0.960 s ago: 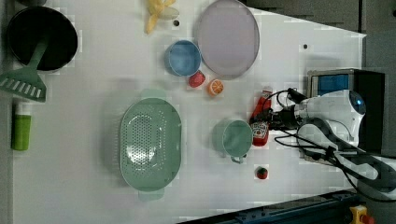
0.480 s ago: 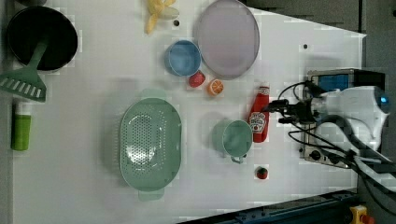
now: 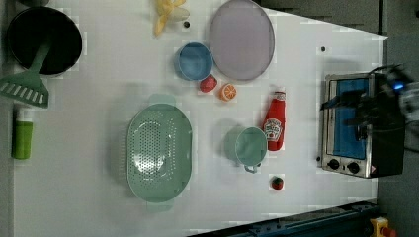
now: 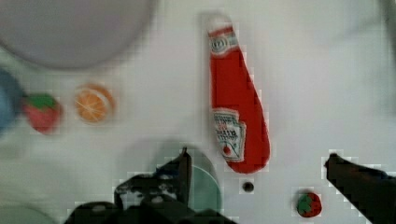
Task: Pick ketchup from strainer and place it on the table
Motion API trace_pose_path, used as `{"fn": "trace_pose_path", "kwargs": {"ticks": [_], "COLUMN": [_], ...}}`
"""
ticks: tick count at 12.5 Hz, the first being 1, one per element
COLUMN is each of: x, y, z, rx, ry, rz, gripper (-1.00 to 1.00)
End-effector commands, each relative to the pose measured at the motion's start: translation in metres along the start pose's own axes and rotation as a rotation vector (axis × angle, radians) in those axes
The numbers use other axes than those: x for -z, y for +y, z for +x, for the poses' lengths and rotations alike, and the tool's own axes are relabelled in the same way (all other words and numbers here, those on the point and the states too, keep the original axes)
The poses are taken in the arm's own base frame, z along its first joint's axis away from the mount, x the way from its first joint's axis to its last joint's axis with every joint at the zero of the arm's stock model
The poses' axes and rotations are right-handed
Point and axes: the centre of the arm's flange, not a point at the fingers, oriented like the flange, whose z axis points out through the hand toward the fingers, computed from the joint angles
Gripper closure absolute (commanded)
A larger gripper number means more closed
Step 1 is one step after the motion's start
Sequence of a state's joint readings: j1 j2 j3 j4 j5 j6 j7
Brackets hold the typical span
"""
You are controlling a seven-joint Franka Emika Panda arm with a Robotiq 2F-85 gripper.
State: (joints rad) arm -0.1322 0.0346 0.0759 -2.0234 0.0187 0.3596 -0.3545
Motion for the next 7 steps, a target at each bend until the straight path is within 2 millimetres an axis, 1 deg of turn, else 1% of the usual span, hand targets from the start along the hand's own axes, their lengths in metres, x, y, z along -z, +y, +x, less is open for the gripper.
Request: {"fn": "trace_pose_path", "kwargs": {"ticks": [1,2,4,5,7], "x": [0.091,0.112,0.14,0.148,0.153], "y": [0.002,0.003,0.007,0.008,0.008], "z": [-0.002,-0.002,-0.006,-0.007,-0.006], "rx": [-0.128,-0.148,-0.179,-0.18,-0.18], "ry": [0.095,0.103,0.091,0.098,0.113], "rz": [0.045,0.049,0.045,0.046,0.055], "gripper": [-1.0,-1.0,-1.0,-1.0,-1.0]}}
